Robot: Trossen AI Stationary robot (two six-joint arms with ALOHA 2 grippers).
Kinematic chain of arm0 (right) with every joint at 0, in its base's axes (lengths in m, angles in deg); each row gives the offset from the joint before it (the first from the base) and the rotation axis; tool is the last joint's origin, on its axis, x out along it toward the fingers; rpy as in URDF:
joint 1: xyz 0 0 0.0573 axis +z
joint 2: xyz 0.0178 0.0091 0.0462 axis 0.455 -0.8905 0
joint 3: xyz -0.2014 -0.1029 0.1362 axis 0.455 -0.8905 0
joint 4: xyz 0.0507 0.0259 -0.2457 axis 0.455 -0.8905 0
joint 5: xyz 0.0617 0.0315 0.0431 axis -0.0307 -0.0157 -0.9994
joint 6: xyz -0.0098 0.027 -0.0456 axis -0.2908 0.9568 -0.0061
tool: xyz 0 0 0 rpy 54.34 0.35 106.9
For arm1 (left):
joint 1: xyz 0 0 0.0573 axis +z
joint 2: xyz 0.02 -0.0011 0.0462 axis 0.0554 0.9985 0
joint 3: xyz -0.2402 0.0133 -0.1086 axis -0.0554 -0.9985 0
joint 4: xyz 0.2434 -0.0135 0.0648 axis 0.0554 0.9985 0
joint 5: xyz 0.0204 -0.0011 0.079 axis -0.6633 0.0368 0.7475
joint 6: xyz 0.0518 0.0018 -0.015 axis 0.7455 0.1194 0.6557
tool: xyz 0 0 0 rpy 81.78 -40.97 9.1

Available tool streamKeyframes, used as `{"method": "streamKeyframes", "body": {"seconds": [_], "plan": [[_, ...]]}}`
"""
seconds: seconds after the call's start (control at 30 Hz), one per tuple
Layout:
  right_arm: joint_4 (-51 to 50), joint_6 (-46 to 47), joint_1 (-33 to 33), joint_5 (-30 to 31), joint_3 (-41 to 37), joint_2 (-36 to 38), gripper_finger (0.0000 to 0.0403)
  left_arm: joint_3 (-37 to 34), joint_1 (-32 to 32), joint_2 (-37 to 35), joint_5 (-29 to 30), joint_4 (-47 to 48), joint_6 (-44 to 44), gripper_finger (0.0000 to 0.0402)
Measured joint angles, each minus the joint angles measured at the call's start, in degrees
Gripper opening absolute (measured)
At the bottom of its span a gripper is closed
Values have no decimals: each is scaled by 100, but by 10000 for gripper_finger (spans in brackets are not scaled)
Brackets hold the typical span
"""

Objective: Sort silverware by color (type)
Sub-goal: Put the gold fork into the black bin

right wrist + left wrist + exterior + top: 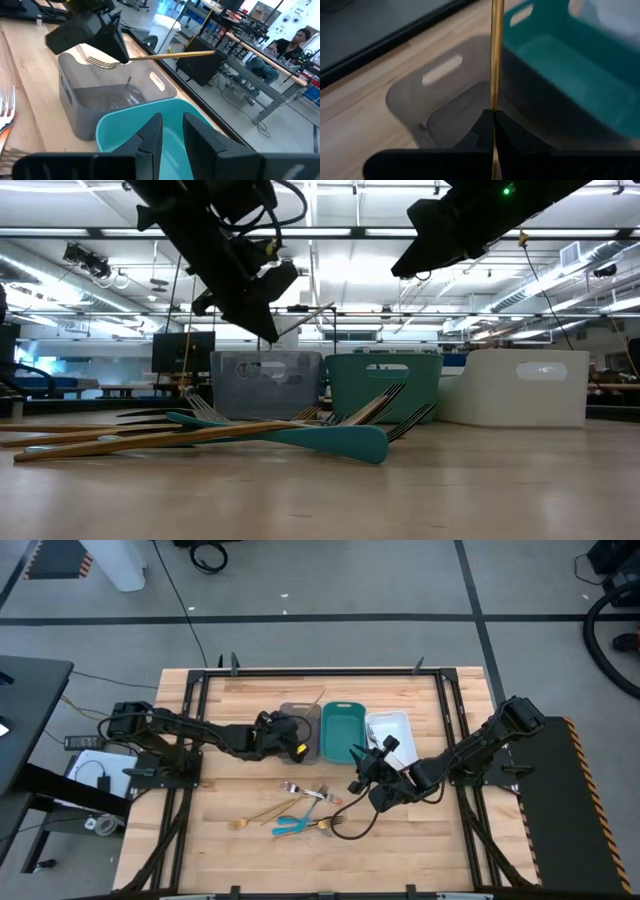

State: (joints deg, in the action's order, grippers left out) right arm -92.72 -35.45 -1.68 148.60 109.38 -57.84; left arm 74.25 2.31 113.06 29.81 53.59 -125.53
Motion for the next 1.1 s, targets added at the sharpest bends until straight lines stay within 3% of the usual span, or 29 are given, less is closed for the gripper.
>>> {"method": "streamKeyframes", "body": {"seconds": [0.2,0.4,1.1], "plan": [[4,0,0,-56,0,0,83,-2,7,-1,-13,203,-175,9],[4,-2,0,-54,0,0,83,-2,37,-1,-393,436,-422,9],[4,-2,0,-85,0,0,83,-3,-51,425,-311,175,-652,9]]}}
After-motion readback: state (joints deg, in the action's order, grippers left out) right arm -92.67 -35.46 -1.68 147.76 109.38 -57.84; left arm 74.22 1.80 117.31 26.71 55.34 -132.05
